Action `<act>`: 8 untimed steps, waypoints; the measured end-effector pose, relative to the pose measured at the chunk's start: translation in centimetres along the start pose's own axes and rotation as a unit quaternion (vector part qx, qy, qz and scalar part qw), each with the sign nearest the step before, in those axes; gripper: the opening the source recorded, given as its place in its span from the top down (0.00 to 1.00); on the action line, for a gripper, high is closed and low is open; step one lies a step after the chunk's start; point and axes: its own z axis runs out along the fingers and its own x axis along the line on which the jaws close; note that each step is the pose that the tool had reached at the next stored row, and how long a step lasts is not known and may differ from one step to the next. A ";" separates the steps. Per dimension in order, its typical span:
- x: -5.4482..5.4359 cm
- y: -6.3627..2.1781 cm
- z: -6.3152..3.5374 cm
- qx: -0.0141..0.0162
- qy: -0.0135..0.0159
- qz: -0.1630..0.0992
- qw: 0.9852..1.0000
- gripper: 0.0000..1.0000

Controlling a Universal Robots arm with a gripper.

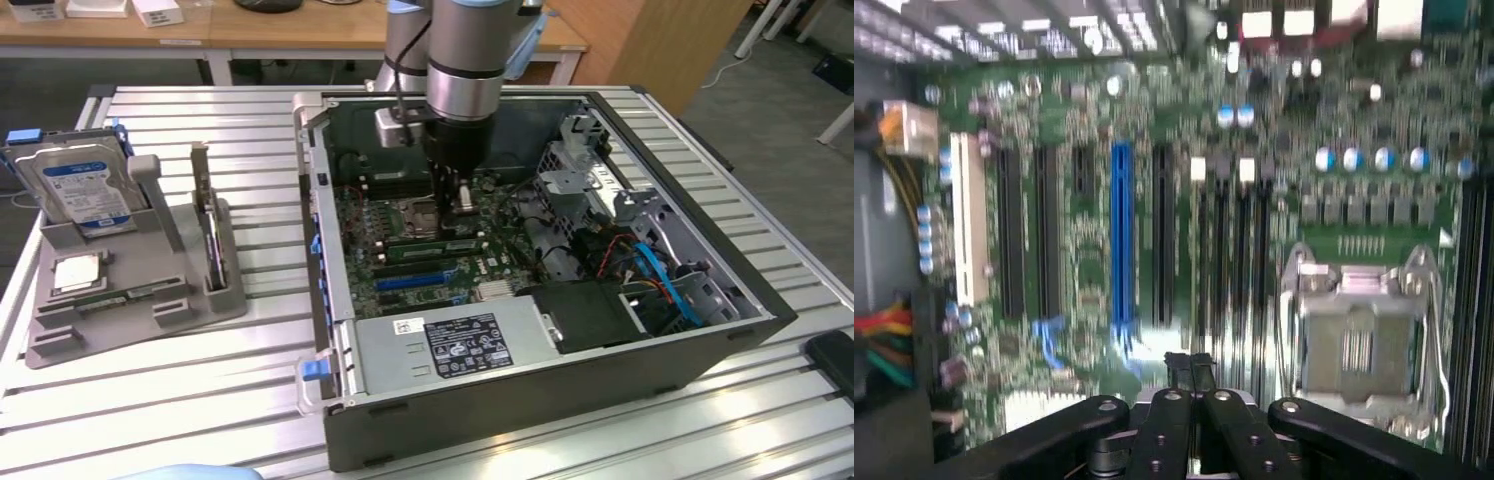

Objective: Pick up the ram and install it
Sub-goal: 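Press down the ram until it locks into place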

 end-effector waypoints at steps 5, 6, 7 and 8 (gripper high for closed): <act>0.0 2.09 -0.05 0.000 0.002 0.000 1.000 0.90; 0.0 2.42 -0.06 0.000 0.002 0.000 1.000 0.90; 0.0 2.73 -0.07 0.001 0.002 0.000 1.000 0.90; 0.0 3.01 -0.07 0.001 0.003 0.000 1.000 0.90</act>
